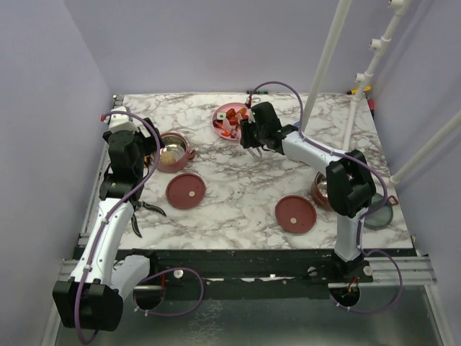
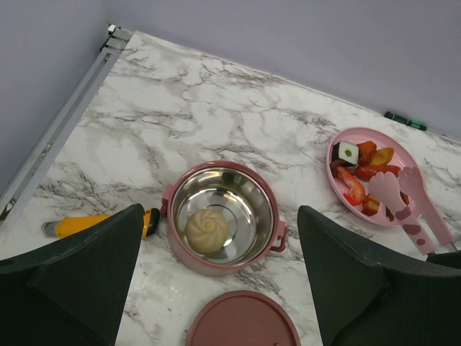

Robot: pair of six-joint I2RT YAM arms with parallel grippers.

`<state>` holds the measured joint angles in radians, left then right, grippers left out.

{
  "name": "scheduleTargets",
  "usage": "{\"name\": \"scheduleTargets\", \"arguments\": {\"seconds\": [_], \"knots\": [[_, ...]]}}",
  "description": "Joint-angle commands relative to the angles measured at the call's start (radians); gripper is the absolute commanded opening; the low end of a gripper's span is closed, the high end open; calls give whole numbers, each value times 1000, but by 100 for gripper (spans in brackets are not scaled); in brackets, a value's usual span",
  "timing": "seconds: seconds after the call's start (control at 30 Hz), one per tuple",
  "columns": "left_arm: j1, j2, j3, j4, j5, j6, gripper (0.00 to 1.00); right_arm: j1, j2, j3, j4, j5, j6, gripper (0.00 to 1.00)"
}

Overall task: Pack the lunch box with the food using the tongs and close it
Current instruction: Pick up the fake food from the plate.

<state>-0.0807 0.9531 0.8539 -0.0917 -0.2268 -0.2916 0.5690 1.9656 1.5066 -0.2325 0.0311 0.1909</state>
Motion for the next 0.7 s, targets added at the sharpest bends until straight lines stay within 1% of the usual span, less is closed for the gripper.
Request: {"name": "scheduleTargets", "arguments": {"seconds": [0.0,0.2,0.37,0.5,0.67], "knots": [[-6,3,-13,23,24,-2,88,0,23,63,-46,1,37,47],[-6,5,-13,24,28,-3,89,-1,6,59,-112,-3,93,46],[-5,3,-13,23,29,-5,89,0,7,68,-145,52,122,46],[-5,0,-13,24,29,-3,89,-1,24,112,-186,76,144,46],[-6,-5,-13,23,25,-2,89,-1,26,135,-222,43,167,46]]}}
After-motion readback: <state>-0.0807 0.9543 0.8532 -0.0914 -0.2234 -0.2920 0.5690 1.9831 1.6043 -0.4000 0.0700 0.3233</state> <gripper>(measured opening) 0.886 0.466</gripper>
